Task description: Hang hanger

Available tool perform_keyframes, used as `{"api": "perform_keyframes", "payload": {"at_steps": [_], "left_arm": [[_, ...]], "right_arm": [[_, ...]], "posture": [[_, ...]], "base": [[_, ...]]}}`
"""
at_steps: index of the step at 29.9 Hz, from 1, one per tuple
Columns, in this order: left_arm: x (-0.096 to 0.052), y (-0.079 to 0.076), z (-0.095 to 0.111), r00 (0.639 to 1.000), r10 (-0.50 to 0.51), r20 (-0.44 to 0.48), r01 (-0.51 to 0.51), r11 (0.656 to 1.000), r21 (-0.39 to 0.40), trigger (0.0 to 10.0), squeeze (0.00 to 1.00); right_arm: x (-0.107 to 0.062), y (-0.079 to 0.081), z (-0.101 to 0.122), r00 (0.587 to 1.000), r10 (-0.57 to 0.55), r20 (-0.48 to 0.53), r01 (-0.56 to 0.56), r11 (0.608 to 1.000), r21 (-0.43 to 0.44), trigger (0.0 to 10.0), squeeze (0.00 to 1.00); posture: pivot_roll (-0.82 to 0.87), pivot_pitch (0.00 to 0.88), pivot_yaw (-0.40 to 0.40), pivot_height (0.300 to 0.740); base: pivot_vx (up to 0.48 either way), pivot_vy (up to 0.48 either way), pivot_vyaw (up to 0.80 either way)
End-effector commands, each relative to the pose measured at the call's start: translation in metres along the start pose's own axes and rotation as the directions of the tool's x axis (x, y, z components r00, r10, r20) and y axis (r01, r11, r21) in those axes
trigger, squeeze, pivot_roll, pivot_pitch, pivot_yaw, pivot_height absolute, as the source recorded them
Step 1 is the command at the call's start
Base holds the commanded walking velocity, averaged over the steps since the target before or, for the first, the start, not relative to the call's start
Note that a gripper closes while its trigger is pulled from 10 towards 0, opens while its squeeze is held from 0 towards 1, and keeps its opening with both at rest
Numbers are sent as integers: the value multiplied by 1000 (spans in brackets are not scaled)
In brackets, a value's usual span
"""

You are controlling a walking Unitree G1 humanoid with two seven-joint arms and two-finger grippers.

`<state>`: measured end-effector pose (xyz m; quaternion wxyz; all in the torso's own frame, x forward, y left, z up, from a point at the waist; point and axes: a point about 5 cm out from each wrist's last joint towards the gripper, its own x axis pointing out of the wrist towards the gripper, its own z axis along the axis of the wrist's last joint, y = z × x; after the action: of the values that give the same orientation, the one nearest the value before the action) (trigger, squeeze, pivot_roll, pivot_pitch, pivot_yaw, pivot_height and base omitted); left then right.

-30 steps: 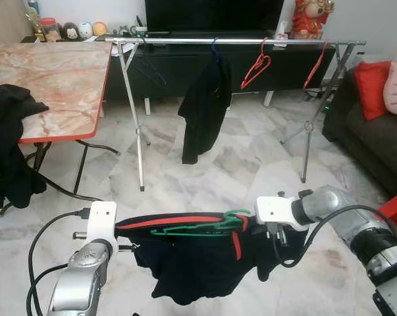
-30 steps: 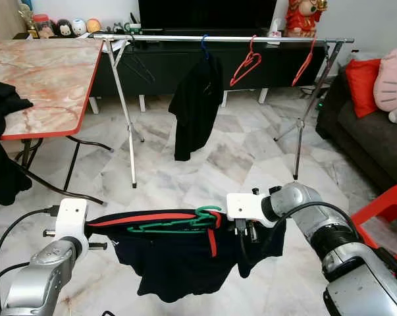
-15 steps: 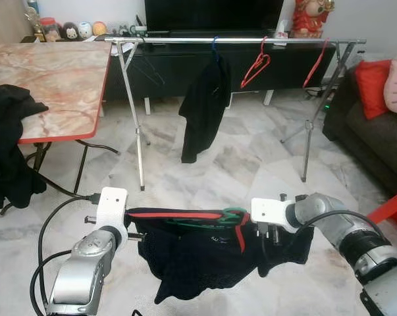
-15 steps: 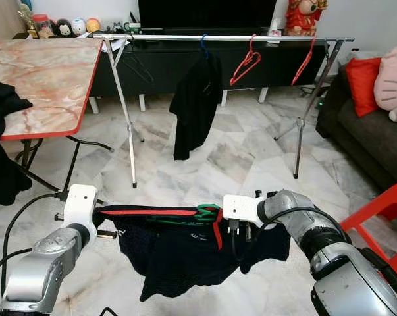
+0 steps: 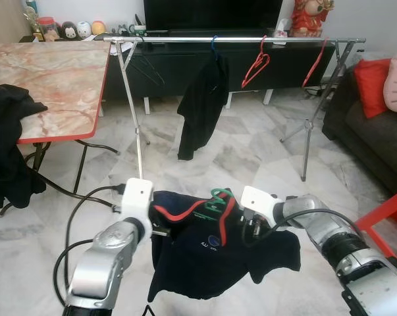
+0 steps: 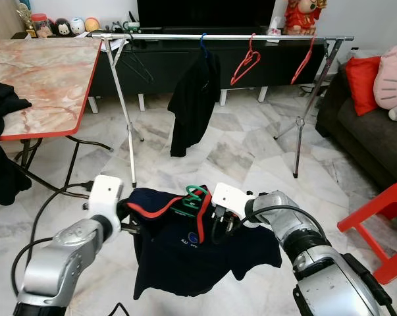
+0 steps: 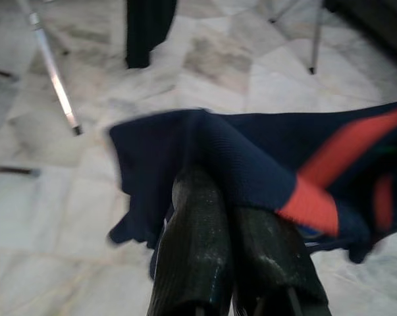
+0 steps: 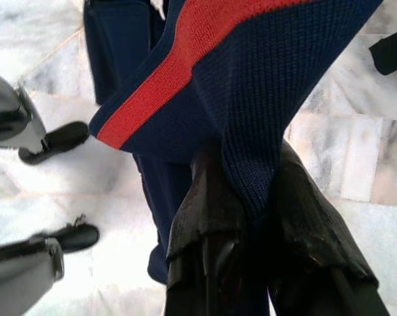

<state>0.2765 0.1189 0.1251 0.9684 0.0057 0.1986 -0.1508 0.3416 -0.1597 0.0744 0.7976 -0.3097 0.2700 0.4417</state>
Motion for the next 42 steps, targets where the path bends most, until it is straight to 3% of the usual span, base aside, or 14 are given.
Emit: {"api": "perform_keyframes", "payload": {"at_steps": [1,8,13,14,17,23,33,36,37,42], "left_arm": [[-1,-10,9,998,-56,24,56,998,7,10000,0],[-1,-24,15,988,-149,37,148,989,19,10000,0],[-1,-25,15,987,-155,36,154,988,23,10000,0],[-2,-27,24,983,-163,89,160,986,38,10000,0],[-3,-29,29,975,-190,114,185,981,56,10000,0],[-6,-42,19,960,-278,44,271,955,117,10000,0],[-14,-55,-1,916,-395,-76,402,885,235,10000,0],[-7,-51,-1,942,-331,-48,332,907,260,10000,0],[-6,-50,0,947,-317,-39,317,915,248,10000,1000],[-4,-47,6,951,-308,-19,303,921,246,10000,1000]], "right_arm": [[-3,-11,16,996,-62,60,61,998,18,0,0],[6,-8,31,991,-86,98,81,995,53,0,0],[7,-8,32,991,-90,98,84,995,55,0,0],[12,4,41,992,30,126,-33,999,19,0,0],[15,12,46,986,98,138,-96,995,-23,0,0],[17,-3,61,973,-94,211,63,987,149,0,0],[23,2,72,966,-97,238,59,985,162,0,0],[25,5,80,957,-80,277,35,986,162,0,0],[25,6,80,957,-77,280,32,987,160,0,0],[24,6,81,955,-70,289,25,988,155,0,0]], "posture": [[-39,0,-39,740],[-35,0,-37,740],[-35,0,-37,740],[-26,0,-41,740],[-26,0,-41,740],[-28,0,-40,740],[-20,0,-44,740],[-20,0,-44,740],[-20,0,-44,740],[-25,0,-46,740]], "base": [[0,0,0],[0,0,0],[0,0,0],[0,0,0],[0,0,0],[0,0,0],[0,0,0],[0,0,0],[0,0,0],[0,0,0]]}}
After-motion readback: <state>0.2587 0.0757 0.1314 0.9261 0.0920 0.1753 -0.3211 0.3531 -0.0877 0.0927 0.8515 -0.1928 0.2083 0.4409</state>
